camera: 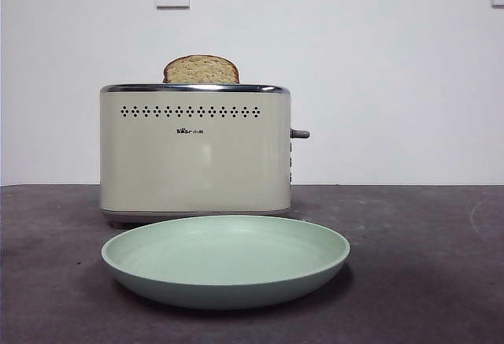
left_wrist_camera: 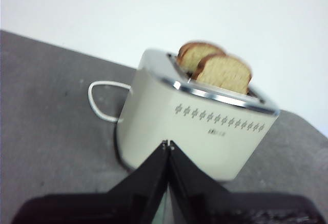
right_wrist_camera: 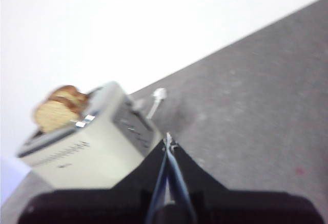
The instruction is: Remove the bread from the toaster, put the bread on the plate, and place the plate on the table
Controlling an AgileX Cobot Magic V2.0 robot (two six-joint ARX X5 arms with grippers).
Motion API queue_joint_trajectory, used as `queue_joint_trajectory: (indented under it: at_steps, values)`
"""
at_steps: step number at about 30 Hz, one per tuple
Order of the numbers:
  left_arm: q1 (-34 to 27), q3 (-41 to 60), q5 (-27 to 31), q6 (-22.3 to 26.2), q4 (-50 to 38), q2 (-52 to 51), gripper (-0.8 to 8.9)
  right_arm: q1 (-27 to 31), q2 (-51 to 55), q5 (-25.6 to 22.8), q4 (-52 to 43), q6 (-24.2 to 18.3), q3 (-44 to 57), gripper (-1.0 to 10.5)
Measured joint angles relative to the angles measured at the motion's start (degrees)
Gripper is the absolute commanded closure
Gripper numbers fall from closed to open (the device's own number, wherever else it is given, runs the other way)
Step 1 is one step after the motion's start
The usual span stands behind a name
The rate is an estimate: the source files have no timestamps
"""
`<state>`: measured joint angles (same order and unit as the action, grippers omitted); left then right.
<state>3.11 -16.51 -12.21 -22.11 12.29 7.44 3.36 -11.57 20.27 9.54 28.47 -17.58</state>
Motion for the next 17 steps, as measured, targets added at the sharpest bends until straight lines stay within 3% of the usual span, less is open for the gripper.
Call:
queue_joint_trajectory:
  at_steps: [7,14,17]
  values:
    - [0.00,-13.59,-0.13,0.72,3.37,14.05,8.20,0.00,-16.24,6.47,6.05,-5.07,-18.62,9.6]
    - [0.00,-30.18,-5.35,5.18,8.13,28.92,8.18,-0.02,-30.45,11.32,15.69,-12.48,-39.04,9.4]
    - [0.00,-38.36,-8.98,7.48,12.59,35.10,8.11,-0.02,-35.69,12.63,19.89,-15.78,-46.64,8.1]
